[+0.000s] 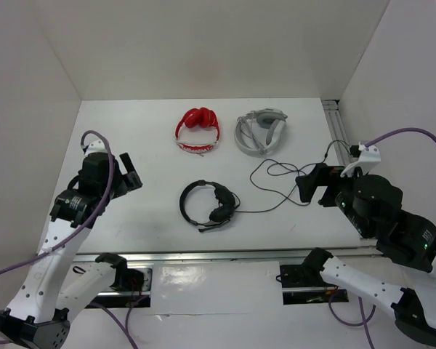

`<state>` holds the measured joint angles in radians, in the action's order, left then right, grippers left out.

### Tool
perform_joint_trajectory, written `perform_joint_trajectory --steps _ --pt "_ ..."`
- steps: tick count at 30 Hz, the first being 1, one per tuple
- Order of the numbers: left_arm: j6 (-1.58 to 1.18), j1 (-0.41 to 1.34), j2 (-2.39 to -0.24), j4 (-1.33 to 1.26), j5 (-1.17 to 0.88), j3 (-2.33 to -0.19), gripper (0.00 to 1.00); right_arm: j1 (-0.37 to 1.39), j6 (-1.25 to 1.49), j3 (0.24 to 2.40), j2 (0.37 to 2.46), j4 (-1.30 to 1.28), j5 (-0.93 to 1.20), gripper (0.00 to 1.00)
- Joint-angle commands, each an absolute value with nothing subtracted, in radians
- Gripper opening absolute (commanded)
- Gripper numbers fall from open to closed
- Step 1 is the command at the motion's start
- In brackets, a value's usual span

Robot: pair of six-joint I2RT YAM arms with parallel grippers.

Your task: Wrap the headphones

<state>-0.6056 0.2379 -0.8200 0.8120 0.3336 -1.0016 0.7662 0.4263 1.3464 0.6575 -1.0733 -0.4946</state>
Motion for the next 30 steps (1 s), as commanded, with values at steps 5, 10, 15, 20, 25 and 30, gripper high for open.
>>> perform_joint_trajectory --steps 5,10,15,20,25,30 --pt "-0.581 0.235 -0.808 0.781 0.305 -1.015 1.00 0.770 0.419 1.356 0.612 -1.057 -0.454 1.00" --pt "-0.526 0.235 -0.805 0.706 0.166 -0.977 1.00 0.770 0.388 1.296 0.558 -0.973 -0.319 1.00" --pt "-0.563 0.235 -0.935 0.693 0.004 -0.989 1.00 0.761 0.433 1.158 0.584 -0.830 -0.230 1.00" --pt "-0.670 0.235 -0.953 0.605 -0.055 -0.905 1.00 0.752 0.442 1.024 0.615 -0.649 -0.082 1.00" --pt "-0.729 0.311 -1.044 0.370 -0.094 -0.754 1.00 0.752 0.442 0.977 0.679 -0.532 0.011 1.00" --pt "-0.840 0.596 -1.237 0.340 0.196 -0.765 1.00 0.752 0.422 0.977 0.710 -0.541 0.031 1.00"
